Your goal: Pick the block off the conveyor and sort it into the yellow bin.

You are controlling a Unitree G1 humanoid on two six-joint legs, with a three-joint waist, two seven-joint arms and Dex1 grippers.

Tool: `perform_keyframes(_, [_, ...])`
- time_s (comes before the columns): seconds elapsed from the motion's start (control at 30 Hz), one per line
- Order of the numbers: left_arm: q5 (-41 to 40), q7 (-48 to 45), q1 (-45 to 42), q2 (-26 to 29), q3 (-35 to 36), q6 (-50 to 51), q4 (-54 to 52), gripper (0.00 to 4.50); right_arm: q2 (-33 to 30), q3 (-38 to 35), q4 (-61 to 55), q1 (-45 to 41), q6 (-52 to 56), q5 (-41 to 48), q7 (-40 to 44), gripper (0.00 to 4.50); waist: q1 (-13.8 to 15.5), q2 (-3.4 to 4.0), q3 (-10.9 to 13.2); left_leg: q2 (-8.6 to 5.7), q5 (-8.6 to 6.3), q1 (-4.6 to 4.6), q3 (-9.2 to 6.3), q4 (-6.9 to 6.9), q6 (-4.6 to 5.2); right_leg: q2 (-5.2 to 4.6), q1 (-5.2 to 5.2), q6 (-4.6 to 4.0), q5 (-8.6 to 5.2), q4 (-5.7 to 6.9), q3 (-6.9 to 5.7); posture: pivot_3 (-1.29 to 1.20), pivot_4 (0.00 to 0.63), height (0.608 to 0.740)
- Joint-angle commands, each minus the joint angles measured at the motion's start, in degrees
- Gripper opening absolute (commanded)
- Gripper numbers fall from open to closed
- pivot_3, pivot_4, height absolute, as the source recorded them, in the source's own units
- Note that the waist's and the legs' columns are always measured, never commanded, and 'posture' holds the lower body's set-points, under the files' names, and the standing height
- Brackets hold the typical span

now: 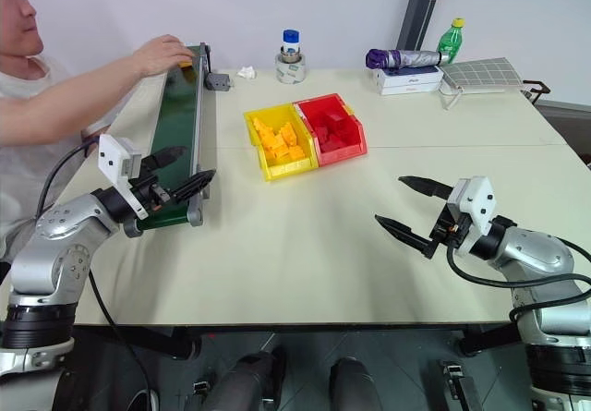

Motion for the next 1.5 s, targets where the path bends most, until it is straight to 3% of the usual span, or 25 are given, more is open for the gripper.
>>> perform_keyframes(0.03, [0.03, 0.22, -0.5, 0.01, 0.37, -1.28, -1.88, 4.39, -0.05, -0.4, -0.52, -1.08, -1.08, 0.03, 0.1, 4.5, 0.0, 0.0, 0.0, 0.0, 0.0, 0.0, 0.0, 0.0, 0.0, 0.0, 0.0, 0.0, 0.0, 0.0, 0.0, 0.0, 0.15, 0.74])
perform_keyframes(0.57, [-0.89, 1.23, 1.14, -0.22, 0.97, -0.87, -4.64, 4.39, -0.22, -0.02, 0.53, -2.22, -1.22, -0.06, 0.71, 4.5, -0.01, 0.0, 0.0, 0.0, 0.0, 0.0, 0.0, 0.0, 0.0, 0.0, 0.01, 0.0, 0.0, -0.02, 0.0, 0.0, 0.15, 0.74])
perform_keyframes(0.9, [-6.0, 9.2, 7.89, -5.05, 8.0, -1.46, -12.91, 4.39, -0.38, 0.25, 0.84, -2.74, -1.21, -0.06, 1.17, 4.5, 0.01, 0.0, 0.0, 0.01, 0.0, 0.0, 0.0, 0.0, 0.0, 0.0, 0.01, 0.0, 0.0, -0.02, 0.01, 0.0, 0.15, 0.74])
perform_keyframes(1.03, [1.58, 20.46, 11.39, -10.38, 9.87, -6.33, -16.41, 4.39, -0.42, 0.27, 0.95, -2.82, -1.16, 0.01, 1.33, 4.5, 0.06, -0.02, 0.01, 0.0, 0.0, 0.01, 0.02, 0.02, 0.01, -0.01, 0.05, 0.0, 0.0, -0.06, 0.01, 0.0, 0.15, 0.74])
perform_keyframes(1.23, [11.25, 33.12, 18.02, -18.7, 6.37, -8.98, -20.95, 4.39, -0.21, 0.73, 1.47, -3.54, -1.23, -0.1, 1.46, 4.5, 0.09, -0.02, 0.0, 0.0, 0.0, 0.02, 0.04, 0.05, 0.01, -0.01, 0.12, 0.01, 0.01, -0.07, -0.01, 0.0, 0.15, 0.74])
perform_keyframes(1.5, [17.55, 39.21, 20.21, -24.16, 2.34, -10.18, -22.98, 4.39, -0.21, 0.6, 1.06, -3.07, -1.3, -0.15, 1.36, 4.5, 0.19, -0.03, 0.01, 0.01, -0.01, 0.01, 0.03, 0.11, 0.02, -0.02, 0.19, 0.01, 0.0, -0.08, -0.08, 0.0, 0.15, 0.74])
